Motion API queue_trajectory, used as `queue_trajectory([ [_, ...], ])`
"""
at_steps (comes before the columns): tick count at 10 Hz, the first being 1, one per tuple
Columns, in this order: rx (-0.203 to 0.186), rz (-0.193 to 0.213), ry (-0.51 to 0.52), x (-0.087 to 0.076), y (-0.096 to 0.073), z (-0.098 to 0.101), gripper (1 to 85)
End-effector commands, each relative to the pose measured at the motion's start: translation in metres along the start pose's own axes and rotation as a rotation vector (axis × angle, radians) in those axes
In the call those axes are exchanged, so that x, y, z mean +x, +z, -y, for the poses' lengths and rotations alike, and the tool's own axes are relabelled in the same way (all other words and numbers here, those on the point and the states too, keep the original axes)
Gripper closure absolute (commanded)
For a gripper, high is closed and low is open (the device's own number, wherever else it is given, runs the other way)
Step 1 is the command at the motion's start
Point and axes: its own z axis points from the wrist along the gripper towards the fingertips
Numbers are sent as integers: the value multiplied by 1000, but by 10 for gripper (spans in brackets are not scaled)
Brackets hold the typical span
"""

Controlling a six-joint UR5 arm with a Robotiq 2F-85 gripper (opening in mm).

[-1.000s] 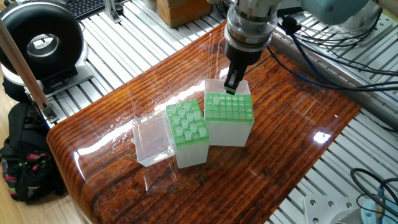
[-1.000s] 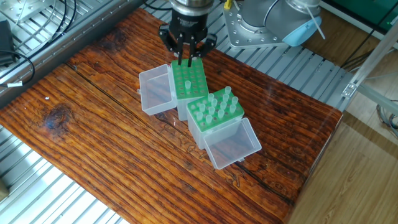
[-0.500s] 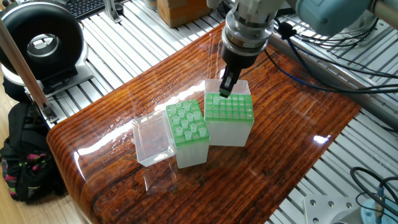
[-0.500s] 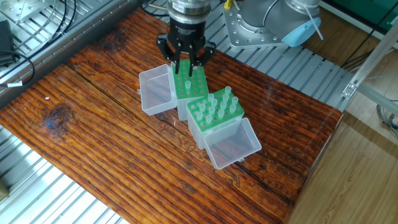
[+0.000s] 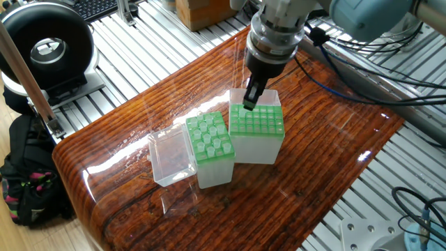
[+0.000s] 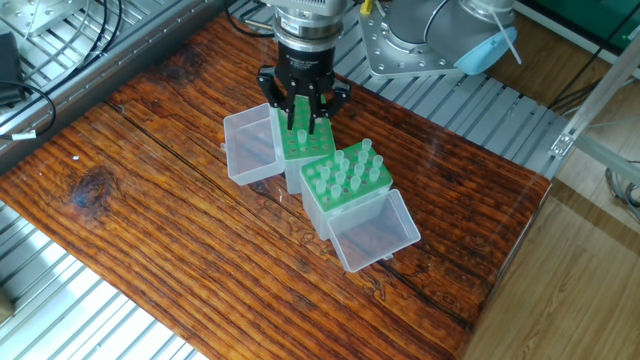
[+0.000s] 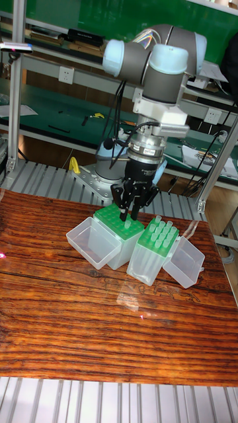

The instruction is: Transfer all large pipette tips from one holder to another

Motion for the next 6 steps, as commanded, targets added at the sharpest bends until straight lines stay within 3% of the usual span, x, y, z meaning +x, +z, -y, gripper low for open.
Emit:
queue_trajectory([
  [1,14,0,24,-2,2,-4,517],
  [6,27,-6,22,-1,3,-1,517],
])
